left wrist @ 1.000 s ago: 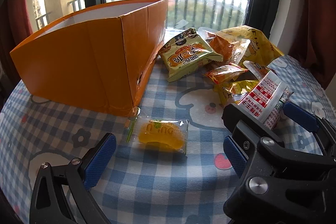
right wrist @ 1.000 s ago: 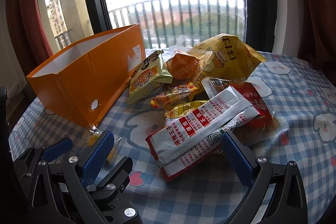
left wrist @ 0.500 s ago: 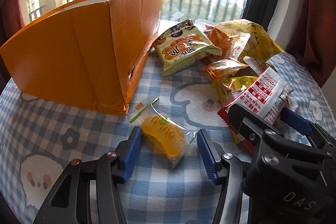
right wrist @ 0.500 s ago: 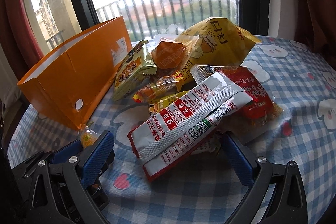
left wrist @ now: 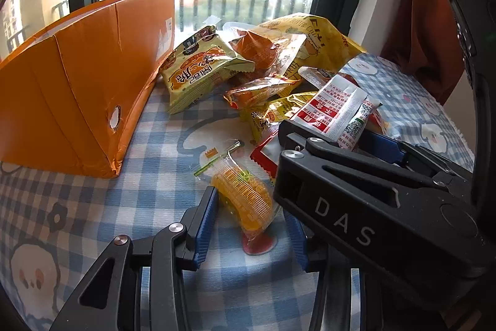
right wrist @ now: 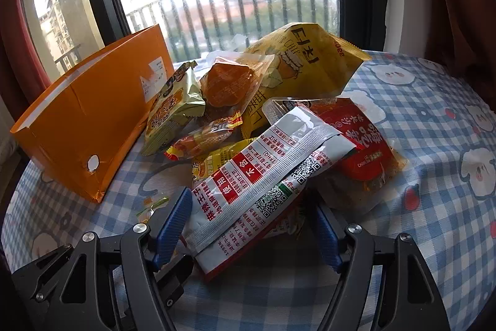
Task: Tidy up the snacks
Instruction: 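Grasp the yellow jelly packet with left tool while right tool grasps red-white stick packet, then carry both held packets up and over the orange box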
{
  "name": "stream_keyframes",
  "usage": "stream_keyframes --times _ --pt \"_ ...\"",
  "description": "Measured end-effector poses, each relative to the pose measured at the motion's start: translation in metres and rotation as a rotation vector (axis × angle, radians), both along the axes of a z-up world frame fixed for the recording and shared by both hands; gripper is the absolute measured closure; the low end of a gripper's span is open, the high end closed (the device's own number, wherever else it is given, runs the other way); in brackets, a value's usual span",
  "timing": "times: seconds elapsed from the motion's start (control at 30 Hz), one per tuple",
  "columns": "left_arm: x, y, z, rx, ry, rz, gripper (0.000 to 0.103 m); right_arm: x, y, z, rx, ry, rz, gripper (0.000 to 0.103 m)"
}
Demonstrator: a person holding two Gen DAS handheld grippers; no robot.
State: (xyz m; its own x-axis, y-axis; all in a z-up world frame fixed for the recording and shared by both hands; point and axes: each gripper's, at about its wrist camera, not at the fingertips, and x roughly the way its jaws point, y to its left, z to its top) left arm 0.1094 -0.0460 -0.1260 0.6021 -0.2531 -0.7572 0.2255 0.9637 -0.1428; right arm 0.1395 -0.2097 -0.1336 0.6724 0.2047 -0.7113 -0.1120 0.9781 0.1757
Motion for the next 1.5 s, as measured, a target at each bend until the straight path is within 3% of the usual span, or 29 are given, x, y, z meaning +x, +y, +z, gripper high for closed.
stream_keyframes --times 0.23,0.37,0.4,0.97,1.5 --pt "0.003 0.001 -0.001 -0.017 0.001 0.002 0.063 -0.004 -0.004 0.003 0.030 -0.018 -0.033 0.045" --pt "0.000 0.001 0.000 -0.028 -0.010 0.000 0.067 -0.012 -0.007 0.009 0.032 -0.068 -0.068 0.060" --pt "0.000 0.001 0.001 -0.028 -0.013 0.000 0.068 -0.015 -0.008 0.012 0.026 -0.087 -0.075 0.073" --pt "-0.030 0.004 0.013 -0.019 -0.074 0.018 0.071 -0.041 -0.007 0.028 0.006 -0.136 -0.041 0.092" --pt "-0.055 0.000 0.044 -0.016 -0.164 0.021 0.071 -0.068 -0.007 0.052 0.024 -0.196 -0.007 0.093"
